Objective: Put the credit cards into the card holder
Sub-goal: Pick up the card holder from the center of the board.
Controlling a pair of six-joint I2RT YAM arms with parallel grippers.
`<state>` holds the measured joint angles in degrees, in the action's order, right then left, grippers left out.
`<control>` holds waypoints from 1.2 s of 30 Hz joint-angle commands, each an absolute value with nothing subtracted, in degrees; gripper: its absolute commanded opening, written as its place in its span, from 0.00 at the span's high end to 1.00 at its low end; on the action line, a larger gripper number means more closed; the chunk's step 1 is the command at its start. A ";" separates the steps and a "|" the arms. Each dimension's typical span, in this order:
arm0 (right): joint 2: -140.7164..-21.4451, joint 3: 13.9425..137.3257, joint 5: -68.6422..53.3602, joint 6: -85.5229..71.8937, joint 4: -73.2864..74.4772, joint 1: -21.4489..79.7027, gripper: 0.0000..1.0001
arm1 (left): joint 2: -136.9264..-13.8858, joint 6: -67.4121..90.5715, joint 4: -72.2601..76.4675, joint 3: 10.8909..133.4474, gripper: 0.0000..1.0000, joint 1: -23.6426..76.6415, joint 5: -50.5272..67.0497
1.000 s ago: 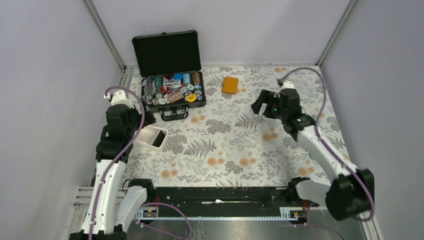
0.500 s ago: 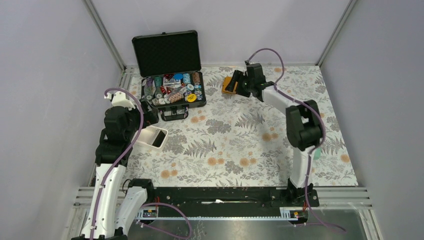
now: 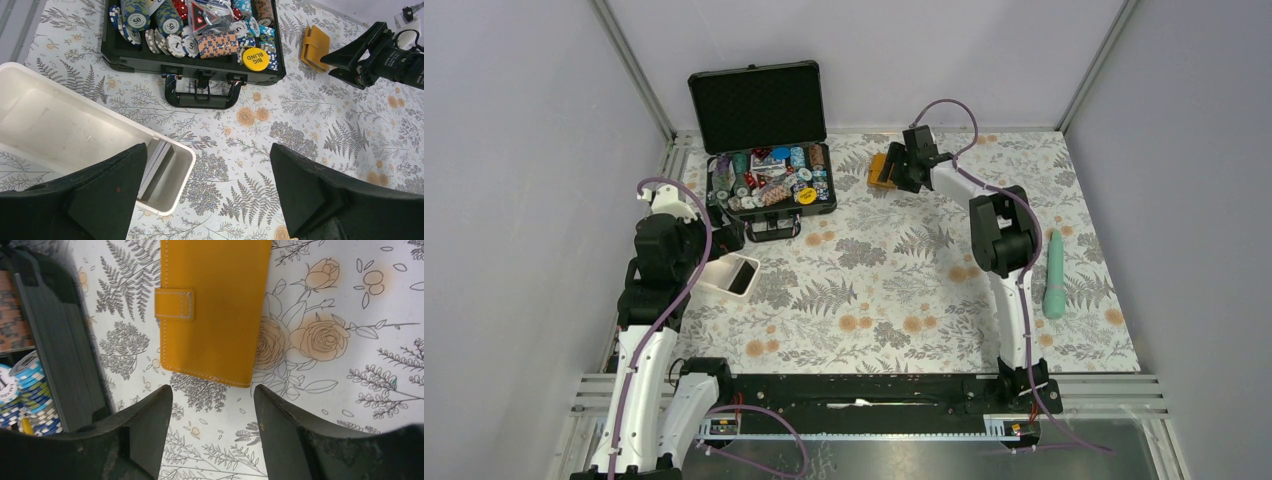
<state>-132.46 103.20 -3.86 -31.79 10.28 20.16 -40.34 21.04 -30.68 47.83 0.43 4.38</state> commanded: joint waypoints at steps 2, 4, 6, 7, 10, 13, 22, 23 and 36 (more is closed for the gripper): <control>-135.49 107.36 -1.15 -31.99 12.33 18.67 0.35 | -40.12 21.36 -27.51 47.81 0.01 0.09 5.64; -136.65 108.73 -1.48 -31.61 12.35 18.48 0.37 | -40.12 21.36 -27.51 47.81 0.01 0.04 5.63; -138.32 110.55 -2.27 -31.19 12.82 18.46 0.40 | -40.15 21.36 -27.51 47.74 0.01 0.09 5.63; -139.08 112.10 -2.43 -31.13 13.41 18.46 0.42 | -40.14 21.36 -27.51 47.73 0.01 0.09 5.65; -141.08 114.65 -2.22 -31.19 15.36 18.46 0.44 | -40.17 21.36 -27.51 47.68 0.01 0.09 5.69; -142.36 115.87 -2.24 -31.48 16.55 18.46 0.49 | -40.16 21.41 -27.42 47.55 0.01 0.09 5.86; -142.98 115.24 -2.56 -32.76 16.63 18.46 0.76 | -40.01 21.45 -27.16 47.13 0.01 0.09 6.62; -142.74 114.90 -2.43 -32.73 16.65 18.46 0.81 | -40.07 21.45 -27.16 47.11 0.01 0.09 6.64; -123.18 87.96 -7.46 -33.01 7.24 18.53 1.00 | -40.45 23.16 -26.71 46.37 0.01 0.09 9.66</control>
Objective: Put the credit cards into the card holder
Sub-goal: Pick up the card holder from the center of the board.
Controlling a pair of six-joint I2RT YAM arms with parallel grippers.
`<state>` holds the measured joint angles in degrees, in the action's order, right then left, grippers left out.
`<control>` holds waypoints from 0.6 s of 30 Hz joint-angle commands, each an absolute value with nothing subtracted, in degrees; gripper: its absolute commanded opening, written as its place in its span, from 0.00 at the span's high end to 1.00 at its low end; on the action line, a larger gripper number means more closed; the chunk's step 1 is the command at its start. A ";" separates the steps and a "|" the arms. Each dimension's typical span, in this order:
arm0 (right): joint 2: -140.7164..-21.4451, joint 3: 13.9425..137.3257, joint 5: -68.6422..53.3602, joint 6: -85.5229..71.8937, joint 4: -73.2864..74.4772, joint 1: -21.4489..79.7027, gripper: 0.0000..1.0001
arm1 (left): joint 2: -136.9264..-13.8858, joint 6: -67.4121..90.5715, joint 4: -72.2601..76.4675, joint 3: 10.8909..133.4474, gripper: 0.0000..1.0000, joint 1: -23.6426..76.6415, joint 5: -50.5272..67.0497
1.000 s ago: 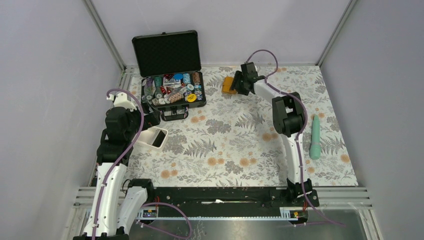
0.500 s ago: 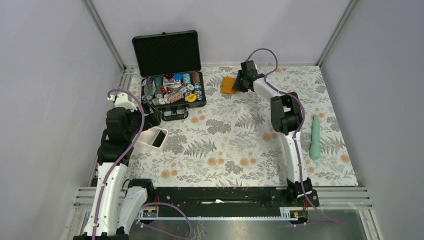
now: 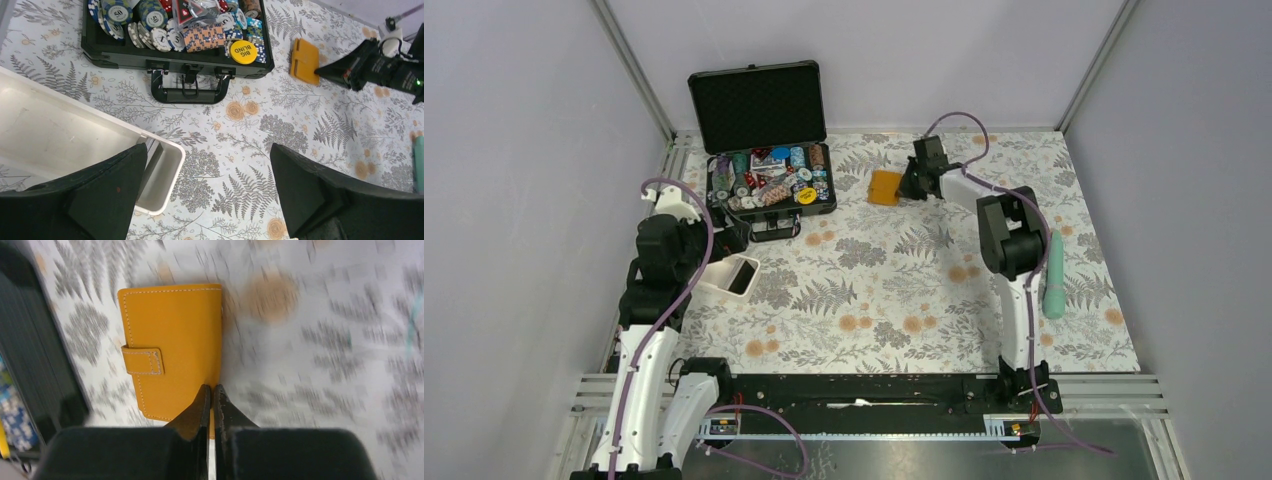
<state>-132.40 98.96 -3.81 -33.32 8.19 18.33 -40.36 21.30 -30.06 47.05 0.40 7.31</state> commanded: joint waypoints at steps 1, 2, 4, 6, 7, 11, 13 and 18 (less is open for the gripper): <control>-120.68 84.46 -9.43 -33.85 5.65 18.54 1.00 | -40.10 24.79 -25.88 45.20 0.01 0.65 10.58; -118.20 80.82 -11.22 -34.52 3.97 18.65 1.00 | -39.44 26.97 -24.49 43.70 0.01 1.50 11.69; -112.91 74.24 -13.85 -35.28 0.92 19.35 1.00 | -37.89 32.08 -19.68 40.42 0.01 4.73 13.12; -107.68 68.55 -15.55 -36.31 -2.29 20.76 1.00 | -36.59 36.82 -16.13 37.61 0.01 10.10 11.34; -105.03 65.94 -16.49 -36.86 -3.27 21.39 1.00 | -36.24 39.08 -14.51 36.30 0.01 13.26 9.83; -92.79 55.81 -18.66 -40.08 -7.40 23.98 1.00 | -36.97 48.21 -5.40 31.07 0.01 25.50 5.18; -86.42 51.47 -18.17 -41.89 -9.64 25.47 1.00 | -38.91 53.39 1.02 28.52 0.01 30.03 4.78; -71.79 44.05 -16.05 -44.98 -12.42 28.27 1.00 | -45.79 61.51 15.59 24.73 0.01 35.97 6.13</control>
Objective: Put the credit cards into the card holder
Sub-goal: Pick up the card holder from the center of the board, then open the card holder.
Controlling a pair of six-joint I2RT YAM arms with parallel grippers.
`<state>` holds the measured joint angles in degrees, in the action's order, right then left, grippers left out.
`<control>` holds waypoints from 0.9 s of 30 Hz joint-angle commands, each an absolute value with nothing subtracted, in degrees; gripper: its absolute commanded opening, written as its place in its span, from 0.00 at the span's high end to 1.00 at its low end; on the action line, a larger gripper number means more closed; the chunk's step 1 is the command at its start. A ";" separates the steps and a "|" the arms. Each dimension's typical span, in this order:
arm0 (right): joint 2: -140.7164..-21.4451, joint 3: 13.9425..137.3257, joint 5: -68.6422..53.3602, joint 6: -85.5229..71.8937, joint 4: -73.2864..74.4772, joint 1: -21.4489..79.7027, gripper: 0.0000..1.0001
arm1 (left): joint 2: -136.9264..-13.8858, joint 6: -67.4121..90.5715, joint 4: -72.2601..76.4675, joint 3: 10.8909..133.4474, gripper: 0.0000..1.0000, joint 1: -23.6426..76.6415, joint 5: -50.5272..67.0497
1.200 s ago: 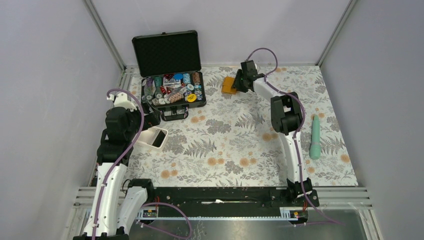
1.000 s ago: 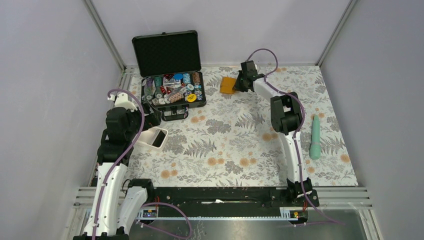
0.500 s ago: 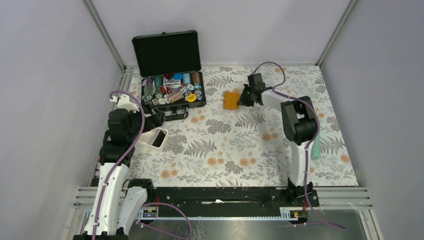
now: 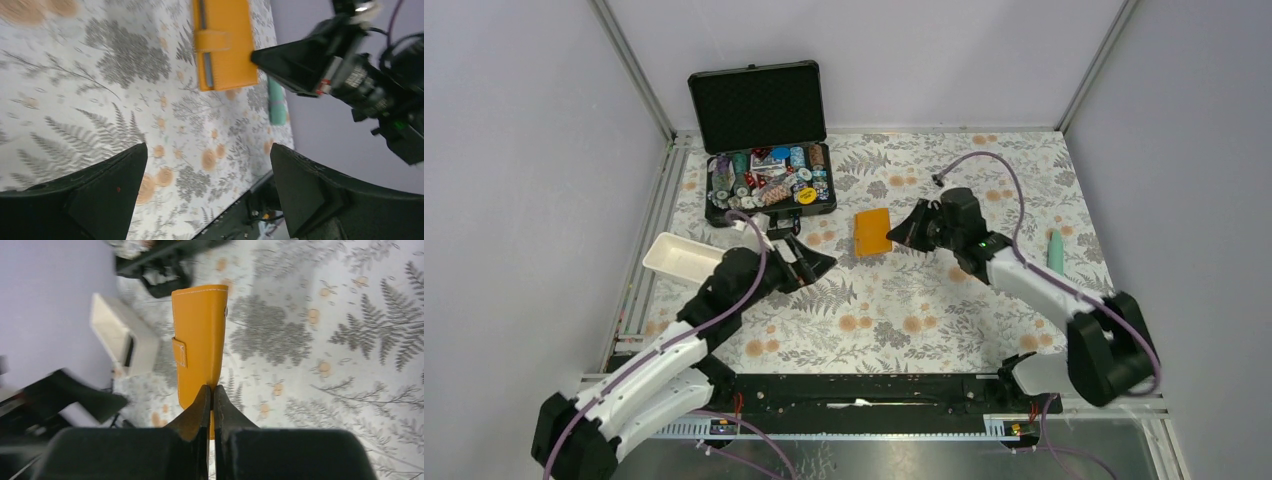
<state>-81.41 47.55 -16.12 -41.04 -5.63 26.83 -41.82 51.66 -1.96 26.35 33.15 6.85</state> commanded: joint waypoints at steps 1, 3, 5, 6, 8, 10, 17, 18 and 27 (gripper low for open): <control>-69.22 42.96 -16.05 -45.62 -13.03 28.52 1.00 | -47.01 62.41 17.58 24.93 0.01 36.87 6.45; -65.27 41.35 -16.66 -46.48 -14.18 29.01 1.00 | -49.06 63.21 20.81 26.00 0.01 39.79 6.32; -62.19 40.33 -17.79 -47.05 -15.64 29.38 1.00 | -50.86 63.13 23.76 27.31 0.01 42.82 4.90; -61.02 39.81 -18.49 -47.33 -16.23 29.50 1.00 | -51.45 63.17 25.44 27.48 0.01 43.78 4.33; -58.97 39.11 -19.98 -47.76 -17.22 29.58 1.00 | -52.09 63.92 29.88 26.80 0.01 45.21 3.44; -57.31 38.63 -21.31 -48.08 -17.42 29.61 1.00 | -52.41 64.70 34.52 25.97 0.01 46.17 2.87; -53.61 37.34 -25.03 -49.17 -19.05 29.79 1.00 | -55.22 61.18 30.67 30.67 0.27 50.17 0.43; -53.22 37.17 -25.38 -49.29 -19.20 29.87 1.00 | -55.75 61.02 29.88 31.20 0.38 50.34 0.26; -50.43 36.61 -27.16 -49.49 -14.45 29.88 1.00 | -56.90 58.90 24.36 35.65 1.00 54.16 -4.06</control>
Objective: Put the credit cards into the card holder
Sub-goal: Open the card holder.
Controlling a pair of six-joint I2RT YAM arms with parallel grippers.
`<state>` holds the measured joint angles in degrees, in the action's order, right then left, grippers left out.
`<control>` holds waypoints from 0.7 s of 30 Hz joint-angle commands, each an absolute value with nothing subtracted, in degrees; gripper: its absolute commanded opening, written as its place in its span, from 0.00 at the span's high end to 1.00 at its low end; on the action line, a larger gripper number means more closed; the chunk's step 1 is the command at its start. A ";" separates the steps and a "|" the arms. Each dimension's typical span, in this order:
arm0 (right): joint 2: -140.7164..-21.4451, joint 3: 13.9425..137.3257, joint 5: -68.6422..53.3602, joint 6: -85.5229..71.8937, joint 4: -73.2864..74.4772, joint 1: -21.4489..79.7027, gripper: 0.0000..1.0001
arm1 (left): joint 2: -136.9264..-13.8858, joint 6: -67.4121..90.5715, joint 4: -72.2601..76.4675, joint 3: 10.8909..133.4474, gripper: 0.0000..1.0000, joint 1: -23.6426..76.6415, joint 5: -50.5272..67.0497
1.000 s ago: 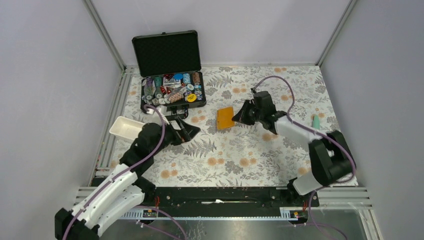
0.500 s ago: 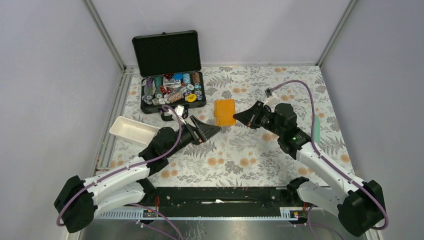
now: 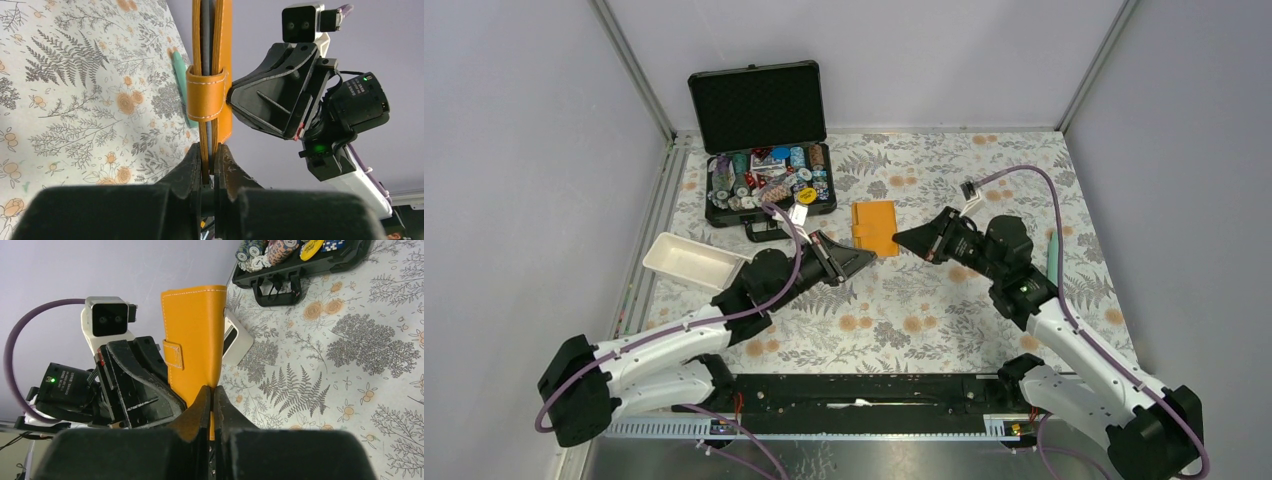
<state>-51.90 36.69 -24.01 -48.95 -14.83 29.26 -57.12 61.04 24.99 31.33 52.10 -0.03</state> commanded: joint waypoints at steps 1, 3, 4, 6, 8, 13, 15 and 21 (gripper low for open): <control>-50.56 37.01 -27.36 -49.03 -13.51 29.88 1.00 | -56.56 58.21 22.62 36.06 1.00 54.95 -5.31; -50.50 37.93 -26.56 -47.43 -9.76 29.86 1.00 | -55.69 55.90 17.49 37.00 1.00 56.55 -8.36; -50.28 38.45 -25.72 -46.50 -7.49 29.87 0.94 | -55.13 54.77 14.47 37.72 1.00 57.26 -10.23; -49.67 39.70 -23.02 -44.26 -2.35 29.86 0.62 | -54.25 51.76 7.25 39.45 1.00 59.25 -15.63; -48.64 40.50 -19.62 -42.39 3.06 29.88 0.39 | -54.16 48.78 -1.63 41.64 1.00 61.94 -21.82; -47.71 42.05 -13.98 -44.06 11.90 29.88 0.29 | -61.56 47.54 -24.20 51.58 1.00 70.20 -36.58; -48.18 41.86 -13.81 -46.27 12.71 29.97 0.29 | -67.15 49.54 -32.16 56.14 1.00 73.88 -41.63; -45.88 40.05 -13.48 -52.37 12.01 30.83 0.28 | -76.92 52.98 -35.45 59.50 1.00 78.74 -45.50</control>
